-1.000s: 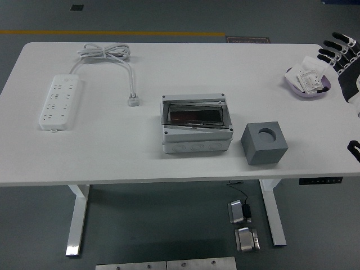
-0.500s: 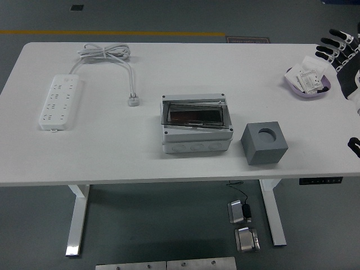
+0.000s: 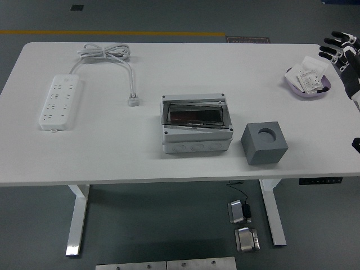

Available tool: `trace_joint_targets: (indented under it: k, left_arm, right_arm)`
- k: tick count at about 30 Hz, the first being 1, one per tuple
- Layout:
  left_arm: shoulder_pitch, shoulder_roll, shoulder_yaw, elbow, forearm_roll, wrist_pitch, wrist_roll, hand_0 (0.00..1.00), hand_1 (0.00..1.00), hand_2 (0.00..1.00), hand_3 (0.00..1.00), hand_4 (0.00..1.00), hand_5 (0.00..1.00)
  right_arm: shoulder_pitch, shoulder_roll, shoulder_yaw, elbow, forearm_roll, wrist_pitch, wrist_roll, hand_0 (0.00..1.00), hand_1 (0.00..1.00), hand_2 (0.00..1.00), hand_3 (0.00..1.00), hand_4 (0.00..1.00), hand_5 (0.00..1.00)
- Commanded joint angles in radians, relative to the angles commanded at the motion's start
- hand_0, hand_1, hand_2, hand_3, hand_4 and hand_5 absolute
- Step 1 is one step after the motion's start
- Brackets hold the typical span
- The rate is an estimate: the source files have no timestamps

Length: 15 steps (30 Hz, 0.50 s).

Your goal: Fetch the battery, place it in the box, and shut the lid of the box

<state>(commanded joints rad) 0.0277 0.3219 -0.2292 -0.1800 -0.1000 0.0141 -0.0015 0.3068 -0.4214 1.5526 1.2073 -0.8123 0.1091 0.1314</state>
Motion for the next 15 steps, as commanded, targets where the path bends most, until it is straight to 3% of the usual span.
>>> trace_joint_targets:
  k: [1,15]
  left_arm:
    - [0.0,0.0,0.001,0.0,-0.001,0.0,0.0,0.65,0.687,0.658,0.68,0.745,0.16]
    - [-0.002,0.001,0.013,0.0,-0.014,-0.001,-0.003,0.65,0.688,0.658,0.68,0.746,0.161]
  right_arm:
    - [0.0,0.0,0.0,0.0,-0.001,0.001,0.0,0.718,0.613,0.599,0.589,0.301,0.389]
    - [0.0,0.0,0.004,-0.007,-0.016,0.012,-0.002,0.729,0.625,0.609,0.604,0.293,0.37]
